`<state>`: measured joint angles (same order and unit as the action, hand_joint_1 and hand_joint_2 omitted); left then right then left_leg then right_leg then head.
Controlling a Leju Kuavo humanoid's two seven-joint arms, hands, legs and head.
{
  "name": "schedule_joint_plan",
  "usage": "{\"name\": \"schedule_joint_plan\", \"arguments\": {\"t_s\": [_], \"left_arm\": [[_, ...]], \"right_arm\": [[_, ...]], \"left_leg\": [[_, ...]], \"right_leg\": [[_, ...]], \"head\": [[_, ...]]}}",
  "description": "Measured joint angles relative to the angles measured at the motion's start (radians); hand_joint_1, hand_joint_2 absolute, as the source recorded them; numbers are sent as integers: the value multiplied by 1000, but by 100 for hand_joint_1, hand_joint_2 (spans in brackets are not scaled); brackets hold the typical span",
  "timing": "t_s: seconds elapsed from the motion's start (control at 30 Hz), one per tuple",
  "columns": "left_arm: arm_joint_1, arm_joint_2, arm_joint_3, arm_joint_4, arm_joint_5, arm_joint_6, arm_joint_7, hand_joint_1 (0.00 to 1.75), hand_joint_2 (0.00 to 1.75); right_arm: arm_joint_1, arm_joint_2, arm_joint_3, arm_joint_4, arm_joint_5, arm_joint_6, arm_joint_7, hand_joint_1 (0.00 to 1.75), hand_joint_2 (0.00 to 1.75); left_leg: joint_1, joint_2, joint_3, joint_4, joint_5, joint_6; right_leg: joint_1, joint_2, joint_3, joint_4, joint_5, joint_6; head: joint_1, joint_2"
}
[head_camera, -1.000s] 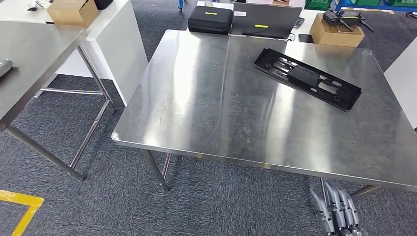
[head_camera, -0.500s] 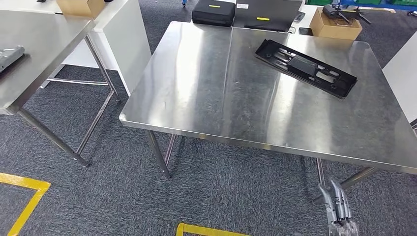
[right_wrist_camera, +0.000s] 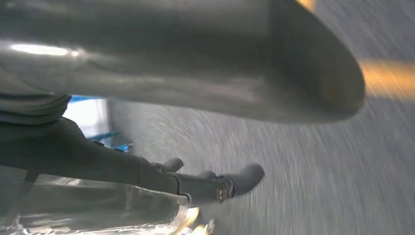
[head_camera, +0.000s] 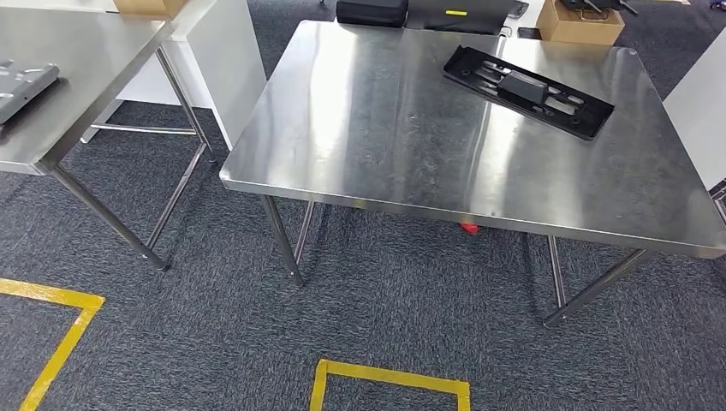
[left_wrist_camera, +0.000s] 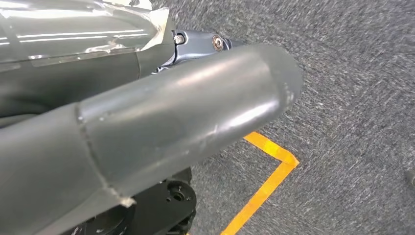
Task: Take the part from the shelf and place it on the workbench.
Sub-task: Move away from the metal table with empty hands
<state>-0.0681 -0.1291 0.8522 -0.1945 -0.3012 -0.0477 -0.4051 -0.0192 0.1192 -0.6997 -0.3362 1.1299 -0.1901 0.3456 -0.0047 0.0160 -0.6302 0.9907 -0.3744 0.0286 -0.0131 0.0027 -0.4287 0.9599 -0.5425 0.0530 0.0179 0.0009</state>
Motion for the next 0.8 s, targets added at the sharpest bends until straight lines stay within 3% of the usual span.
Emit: {"name": "schedule_joint_plan", "arguments": {"t_s": [0.07, 0.1, 0.17, 0.2, 0.23, 0.27, 0.3, 0.33, 0.4, 0.47, 0.57, 0.63, 0.7, 0.73, 0.77, 0.8], "left_arm": [[2, 7, -1, 0, -3, 2, 0, 0, 0], [4, 9, -2, 1, -4, 3, 0, 0, 0], [5, 10, -2, 1, -3, 2, -1, 0, 0], [5, 10, -2, 1, -3, 1, -4, 0, 0], [5, 10, -2, 1, -2, -1, -6, 0, 0], [5, 9, -2, 1, -1, -2, -10, 0, 0], [5, 8, -2, 1, 0, -2, -13, 0, 0], [4, 7, -2, 1, 1, -1, -16, 0, 0], [2, 4, -2, 1, 2, 1, -18, 0, 0], [1, 2, -2, 1, 3, 3, -18, 0, 0], [2, -3, -2, 1, 6, 4, -18, 0, 0], [1, -7, -2, 2, 6, 3, -18, 0, 0], [1, -10, -2, 2, 3, 1, -17, 0, 0], [1, -11, -2, 2, 0, 0, -16, 0, 0], [1, -12, -2, 2, -3, -1, -15, 0, 0], [1, -13, -3, 2, -7, -3, -13, 0, 0]], "right_arm": [[-8, 18, 7, 43, 36, 71, 14, 0, 0], [-11, 26, 12, 57, 46, 84, 6, 0, 0], [-20, 36, 24, 78, 71, 84, -19, 0, 0], [-24, 39, 33, 86, 85, 84, -32, 0, 0], [-27, 40, 42, 92, 99, 84, -42, 0, 0], [-29, 40, 52, 97, 113, 87, -50, 0, 0], [-31, 40, 62, 102, 124, 93, -56, 0, 0], [-33, 40, 72, 106, 131, 100, -59, 0, 0], [-37, 40, 86, 112, 137, 116, -60, 0, 0], [-40, 41, 96, 117, 138, 125, -60, 0, 0], [-43, 40, 105, 124, 137, 131, -58, 0, 0], [-43, 36, 106, 126, 135, 138, -54, 0, 0], [-43, 32, 106, 127, 131, 144, -53, 0, 0], [-42, 31, 106, 128, 130, 145, -53, 0, 0], [-42, 29, 106, 128, 128, 145, -54, 0, 0], [-42, 28, 106, 128, 127, 145, -55, 0, 0]], "left_leg": [[4, -2, -9, 8, -6, -9], [8, -4, -18, 30, -37, -15], [12, -10, -46, 132, -142, -25], [13, -11, -59, 201, -190, -29], [14, -13, -66, 259, -216, -31], [16, -13, -62, 292, -218, -32], [16, -14, -41, 292, -201, -31], [17, -14, -4, 256, -174, -29], [16, -16, 101, 115, -141, -22], [11, -20, 168, 5, -146, -13], [6, -17, 162, -29, -136, 5], [10, -10, 144, -37, -116, 22], [9, -7, 124, -37, -99, 29], [8, -5, 112, -36, -89, 29], [8, -3, 98, -36, -78, 28], [8, -2, 86, -35, -68, 26]], "right_leg": [[-7, -4, -20, 3, 10, -19], [-10, -7, -28, 4, 19, -32], [-8, -12, -50, 5, 40, -56], [-5, -14, -62, 5, 50, -63], [-3, -15, -72, 7, 59, -65], [-1, -17, -83, 9, 69, -65], [0, -17, -95, 12, 78, -63], [1, -18, -106, 15, 86, -61], [3, -18, -127, 22, 99, -51], [4, -20, -140, 24, 114, -36], [5, -19, -154, 27, 128, -17], [6, -14, -178, 82, 77, -20], [4, -10, -213, 203, -11, -29], [2, -10, -224, 264, -39, -27], [1, -9, -224, 302, -46, -20], [0, -9, -209, 310, -33, -9]], "head": [[-2, 0], [-4, 0], [-9, 0], [-10, 0], [-11, 0], [-11, 0], [-11, 0], [-12, 0], [-12, 0], [-12, 0], [-12, 0], [-8, 0], [-5, 0], [-4, 0], [-4, 0], [-4, 0]]}}
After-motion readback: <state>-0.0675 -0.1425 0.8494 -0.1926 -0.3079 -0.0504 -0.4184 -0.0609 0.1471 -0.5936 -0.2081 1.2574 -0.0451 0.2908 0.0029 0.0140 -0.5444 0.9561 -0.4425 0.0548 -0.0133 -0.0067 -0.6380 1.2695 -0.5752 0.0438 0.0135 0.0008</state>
